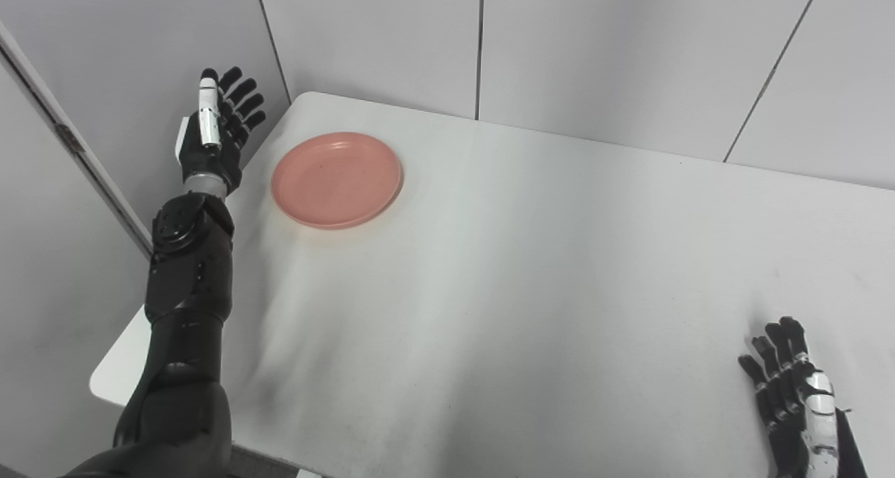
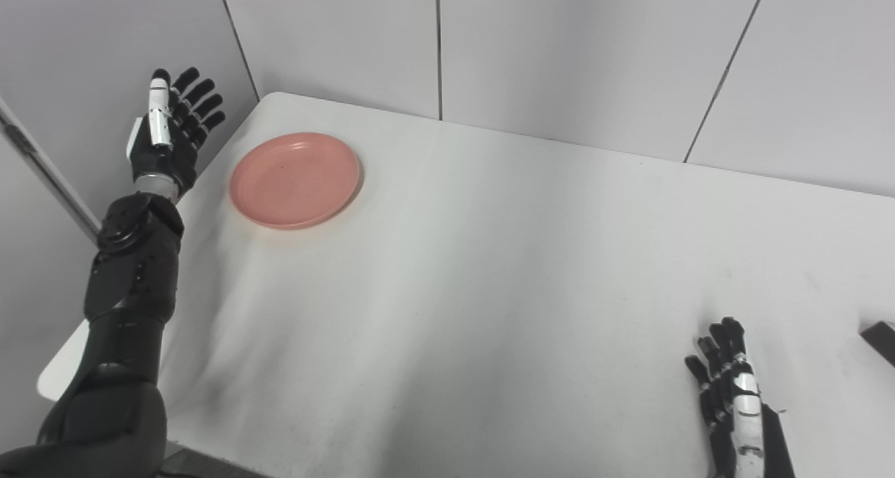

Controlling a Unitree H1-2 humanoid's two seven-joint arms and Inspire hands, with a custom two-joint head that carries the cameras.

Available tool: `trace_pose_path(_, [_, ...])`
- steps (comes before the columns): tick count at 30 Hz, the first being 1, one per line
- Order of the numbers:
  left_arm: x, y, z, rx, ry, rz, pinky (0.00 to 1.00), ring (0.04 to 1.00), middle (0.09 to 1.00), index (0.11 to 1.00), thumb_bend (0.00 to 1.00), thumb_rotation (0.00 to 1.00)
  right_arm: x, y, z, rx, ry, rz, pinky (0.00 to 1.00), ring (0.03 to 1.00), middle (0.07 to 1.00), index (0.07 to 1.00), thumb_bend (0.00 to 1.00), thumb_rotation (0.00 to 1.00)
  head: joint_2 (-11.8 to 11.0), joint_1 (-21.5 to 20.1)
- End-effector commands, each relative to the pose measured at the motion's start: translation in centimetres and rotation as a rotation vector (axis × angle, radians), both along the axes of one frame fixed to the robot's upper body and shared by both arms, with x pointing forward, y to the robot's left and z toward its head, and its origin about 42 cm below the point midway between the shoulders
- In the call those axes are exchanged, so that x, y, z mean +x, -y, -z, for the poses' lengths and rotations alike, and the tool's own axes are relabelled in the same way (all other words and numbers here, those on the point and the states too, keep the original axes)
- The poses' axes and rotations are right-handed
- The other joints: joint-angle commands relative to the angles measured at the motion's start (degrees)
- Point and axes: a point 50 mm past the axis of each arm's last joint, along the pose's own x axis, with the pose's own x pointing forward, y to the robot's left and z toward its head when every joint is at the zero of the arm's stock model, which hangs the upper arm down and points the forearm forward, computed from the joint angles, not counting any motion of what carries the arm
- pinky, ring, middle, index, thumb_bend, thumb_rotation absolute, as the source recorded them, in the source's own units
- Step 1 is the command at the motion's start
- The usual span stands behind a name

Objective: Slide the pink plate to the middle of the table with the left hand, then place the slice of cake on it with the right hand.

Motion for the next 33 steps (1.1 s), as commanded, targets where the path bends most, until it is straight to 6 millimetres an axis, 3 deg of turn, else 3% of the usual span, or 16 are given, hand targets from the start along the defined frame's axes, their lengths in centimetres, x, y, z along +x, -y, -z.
trace_pose_path(1, [0.3, -1.1, -2.4, 0.045, 0.081, -0.019, 0.87, 0.860, 0.851, 0.831, 0.42, 1.00, -0.5, 0.8, 0.0, -0.013, -0.026, 0.017, 1.00, 0.993, 1.000, 1.000, 0.53, 1.00, 0.06, -0.06])
trace_pose_path(21, [0.1, -2.8, 0.7, -0.005, 0.018, -0.071, 0.84, 0.863, 0.852, 0.833, 0.41, 1.00, -0.6, 0.8, -0.2, -0.023, -0.021, 0.021, 1.00, 0.986, 1.000, 1.000, 0.54, 1.00, 0.39, -0.10])
trace_pose_path(33, [-0.1, -1.8, 3.3, -0.031, -0.017, -0.061, 0.87, 0.865, 0.852, 0.840, 0.42, 1.00, -0.7, 0.5, -0.3, -0.023, -0.017, 0.024, 1.00, 0.988, 1.000, 1.000, 0.53, 1.00, 0.90, -0.66])
